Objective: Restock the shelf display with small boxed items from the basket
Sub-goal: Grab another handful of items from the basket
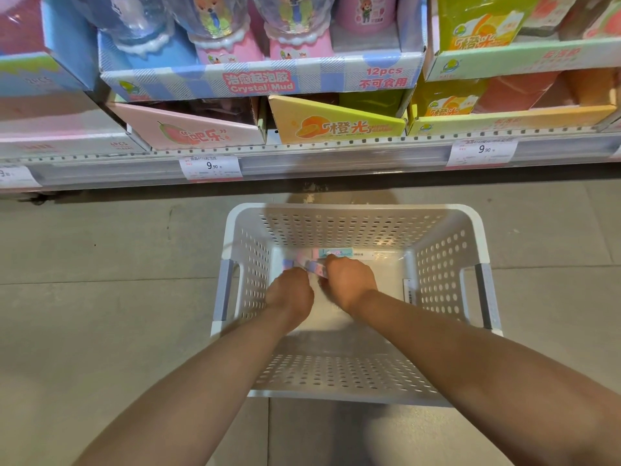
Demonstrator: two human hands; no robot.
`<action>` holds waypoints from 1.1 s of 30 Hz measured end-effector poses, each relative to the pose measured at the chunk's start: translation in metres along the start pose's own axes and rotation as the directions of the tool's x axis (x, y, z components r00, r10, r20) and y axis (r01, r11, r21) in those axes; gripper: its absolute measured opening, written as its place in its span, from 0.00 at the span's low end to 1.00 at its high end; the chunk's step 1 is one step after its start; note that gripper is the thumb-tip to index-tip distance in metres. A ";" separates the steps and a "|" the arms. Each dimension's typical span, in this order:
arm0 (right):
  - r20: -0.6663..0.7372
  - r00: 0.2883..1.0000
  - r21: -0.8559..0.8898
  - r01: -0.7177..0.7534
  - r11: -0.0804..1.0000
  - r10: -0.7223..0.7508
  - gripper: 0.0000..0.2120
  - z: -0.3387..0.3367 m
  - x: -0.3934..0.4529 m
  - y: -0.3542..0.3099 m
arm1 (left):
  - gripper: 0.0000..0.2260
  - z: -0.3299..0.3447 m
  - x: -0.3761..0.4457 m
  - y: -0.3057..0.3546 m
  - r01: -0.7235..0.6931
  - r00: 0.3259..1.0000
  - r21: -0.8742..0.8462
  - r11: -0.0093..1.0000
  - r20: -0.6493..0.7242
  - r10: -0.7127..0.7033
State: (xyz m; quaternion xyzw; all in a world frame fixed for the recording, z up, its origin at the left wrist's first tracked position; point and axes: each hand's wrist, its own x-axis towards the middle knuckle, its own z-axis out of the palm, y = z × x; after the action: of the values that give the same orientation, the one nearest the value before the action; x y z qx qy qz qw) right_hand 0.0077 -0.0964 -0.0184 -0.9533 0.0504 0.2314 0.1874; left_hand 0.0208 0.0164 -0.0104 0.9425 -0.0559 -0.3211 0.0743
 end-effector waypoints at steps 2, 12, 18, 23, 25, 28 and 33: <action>0.015 1.000 0.037 -0.008 0.999 0.008 0.13 -0.002 -0.002 -0.001 | 0.14 -0.001 0.002 0.000 0.009 1.000 -0.077 0.997 0.028 -0.007; 0.025 0.994 0.201 -0.106 0.974 0.103 0.16 -0.062 -0.049 -0.011 | 0.22 -0.049 -0.035 0.005 0.090 0.988 -0.343 0.935 0.152 -0.039; 0.010 0.993 0.247 -0.116 0.962 0.117 0.13 -0.142 -0.103 -0.040 | 0.14 -0.121 -0.096 0.020 0.077 0.992 -0.388 0.918 0.125 -0.030; -0.014 0.993 0.268 -0.108 0.957 0.116 0.12 -0.223 -0.159 -0.074 | 0.12 -0.194 -0.156 0.032 0.014 0.994 -0.346 0.938 0.104 0.024; -0.025 0.992 0.275 -0.113 0.955 0.125 0.12 -0.258 -0.184 -0.089 | 0.14 -0.225 -0.181 0.032 -0.010 0.994 -0.325 0.946 0.101 0.045; -0.045 0.989 0.310 -0.118 0.943 0.138 0.11 -0.312 -0.225 -0.115 | 0.14 -0.284 -0.230 0.040 -0.052 0.992 -0.343 0.938 0.092 0.089; -0.093 0.989 0.366 -0.074 0.928 0.116 0.10 -0.412 -0.295 -0.161 | 0.12 -0.391 -0.317 0.057 -0.102 0.993 -0.417 0.903 0.015 0.119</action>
State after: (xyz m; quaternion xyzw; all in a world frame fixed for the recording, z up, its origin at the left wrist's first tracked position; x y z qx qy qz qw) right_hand -0.0509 -0.1018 0.5095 -0.9105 0.1487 0.1730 0.3449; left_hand 0.0075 0.0495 0.4951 0.8938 -0.0411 -0.3396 0.2902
